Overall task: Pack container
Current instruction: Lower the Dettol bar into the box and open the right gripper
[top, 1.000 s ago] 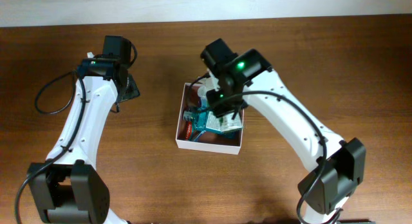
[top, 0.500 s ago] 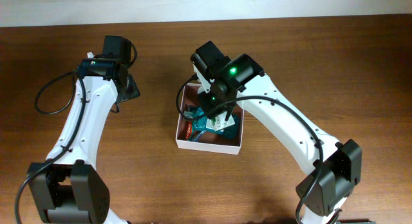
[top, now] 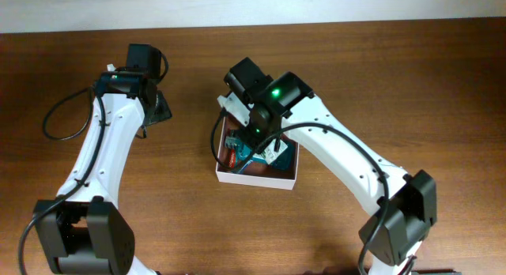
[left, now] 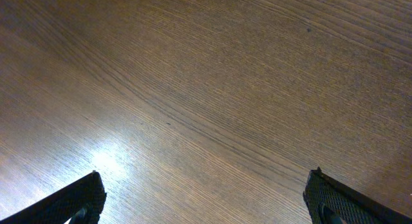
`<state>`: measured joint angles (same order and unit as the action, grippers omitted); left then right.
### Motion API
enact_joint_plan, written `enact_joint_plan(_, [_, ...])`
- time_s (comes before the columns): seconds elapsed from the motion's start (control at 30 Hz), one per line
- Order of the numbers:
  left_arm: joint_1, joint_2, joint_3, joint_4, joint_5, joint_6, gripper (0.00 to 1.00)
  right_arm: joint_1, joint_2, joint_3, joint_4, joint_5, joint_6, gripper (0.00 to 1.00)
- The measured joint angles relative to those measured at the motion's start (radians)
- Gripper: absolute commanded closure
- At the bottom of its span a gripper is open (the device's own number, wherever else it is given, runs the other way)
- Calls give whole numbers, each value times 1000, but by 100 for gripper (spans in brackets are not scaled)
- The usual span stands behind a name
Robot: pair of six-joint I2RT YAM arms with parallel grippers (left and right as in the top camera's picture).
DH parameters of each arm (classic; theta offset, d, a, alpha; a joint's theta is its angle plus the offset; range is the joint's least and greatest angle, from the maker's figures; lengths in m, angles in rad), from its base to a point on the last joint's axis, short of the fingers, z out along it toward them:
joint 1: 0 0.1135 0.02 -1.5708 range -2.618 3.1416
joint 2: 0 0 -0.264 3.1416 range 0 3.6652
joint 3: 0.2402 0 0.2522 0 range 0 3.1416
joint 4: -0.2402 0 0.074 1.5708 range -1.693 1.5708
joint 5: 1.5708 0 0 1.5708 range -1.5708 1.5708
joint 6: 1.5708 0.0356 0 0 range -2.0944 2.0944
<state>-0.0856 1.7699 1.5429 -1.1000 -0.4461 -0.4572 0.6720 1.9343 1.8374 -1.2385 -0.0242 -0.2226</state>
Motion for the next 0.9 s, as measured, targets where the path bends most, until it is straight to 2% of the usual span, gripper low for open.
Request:
enact_joint_plan(0.33, [0,0,0,0,0,0,1,0,22,-208,159,0,-143,83])
enact_joint_plan(0.9, [0,0,0,0,0,0,1,0,29,-375,372,-5,-182,83])
